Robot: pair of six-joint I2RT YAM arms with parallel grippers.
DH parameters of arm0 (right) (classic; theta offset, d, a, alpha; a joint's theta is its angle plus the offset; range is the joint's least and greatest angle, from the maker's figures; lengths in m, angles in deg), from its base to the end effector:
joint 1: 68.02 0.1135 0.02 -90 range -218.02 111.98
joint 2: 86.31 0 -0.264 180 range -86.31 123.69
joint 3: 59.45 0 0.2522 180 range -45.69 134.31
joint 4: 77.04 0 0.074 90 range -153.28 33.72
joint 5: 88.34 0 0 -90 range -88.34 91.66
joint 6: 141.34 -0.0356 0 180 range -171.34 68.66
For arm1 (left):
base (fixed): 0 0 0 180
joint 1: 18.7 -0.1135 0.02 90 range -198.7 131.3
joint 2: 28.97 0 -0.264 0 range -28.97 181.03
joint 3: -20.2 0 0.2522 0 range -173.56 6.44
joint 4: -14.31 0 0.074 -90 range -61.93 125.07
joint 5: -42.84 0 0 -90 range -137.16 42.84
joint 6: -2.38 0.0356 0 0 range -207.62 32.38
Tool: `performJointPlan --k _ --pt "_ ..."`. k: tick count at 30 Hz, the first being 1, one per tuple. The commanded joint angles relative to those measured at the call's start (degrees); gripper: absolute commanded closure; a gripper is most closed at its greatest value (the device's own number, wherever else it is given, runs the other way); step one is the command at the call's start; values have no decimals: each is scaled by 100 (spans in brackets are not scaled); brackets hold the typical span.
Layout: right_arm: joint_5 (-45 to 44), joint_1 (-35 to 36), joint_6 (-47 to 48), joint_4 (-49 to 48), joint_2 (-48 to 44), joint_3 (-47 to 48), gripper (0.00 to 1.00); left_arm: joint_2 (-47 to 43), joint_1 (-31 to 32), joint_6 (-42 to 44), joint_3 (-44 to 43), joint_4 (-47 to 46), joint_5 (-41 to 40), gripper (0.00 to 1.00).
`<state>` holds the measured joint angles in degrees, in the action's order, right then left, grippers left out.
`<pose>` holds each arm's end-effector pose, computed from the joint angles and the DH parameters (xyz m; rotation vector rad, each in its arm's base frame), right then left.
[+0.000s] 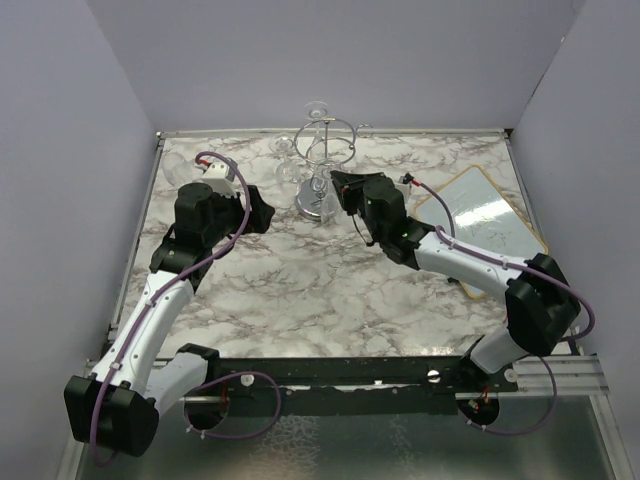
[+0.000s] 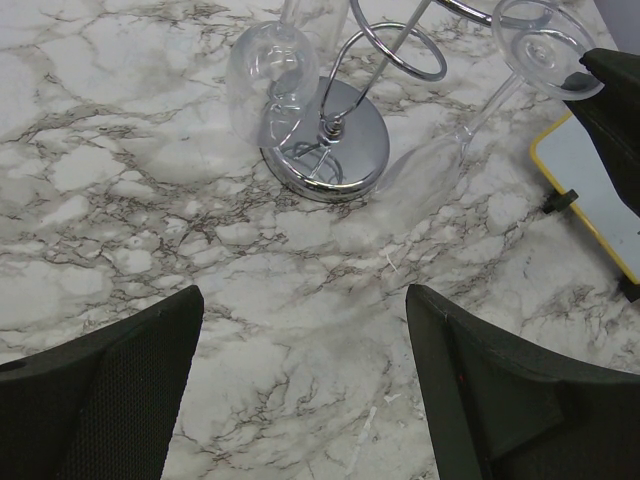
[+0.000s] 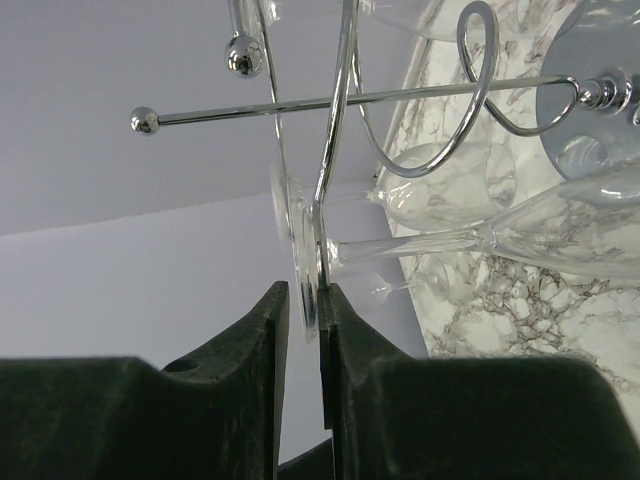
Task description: Take the wine glass off the wine glass rack
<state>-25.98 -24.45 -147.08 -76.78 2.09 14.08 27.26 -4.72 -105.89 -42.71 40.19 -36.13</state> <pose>0.2710 0.2350 0.2851 1.1970 1.6030 1.2431 0.2183 -0.0614 0.3265 0.0603 1.9387 -0.5614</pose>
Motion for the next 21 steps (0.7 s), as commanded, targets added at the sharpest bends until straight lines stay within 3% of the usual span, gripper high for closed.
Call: performJointPlan --k 1,9,14,21 --pt "-277 40 -69 -15 101 196 82 -104 28 59 10 -11 -52 16" --pt "-312 41 -6 22 182 289 82 -96 35 60 2 -5 -57 16" --pt "-325 46 55 -108 132 234 98 -83 44 68 -1 1 -57 16" --pt "-267 42 56 -168 -36 140 99 -42 51 68 1 14 -57 16"
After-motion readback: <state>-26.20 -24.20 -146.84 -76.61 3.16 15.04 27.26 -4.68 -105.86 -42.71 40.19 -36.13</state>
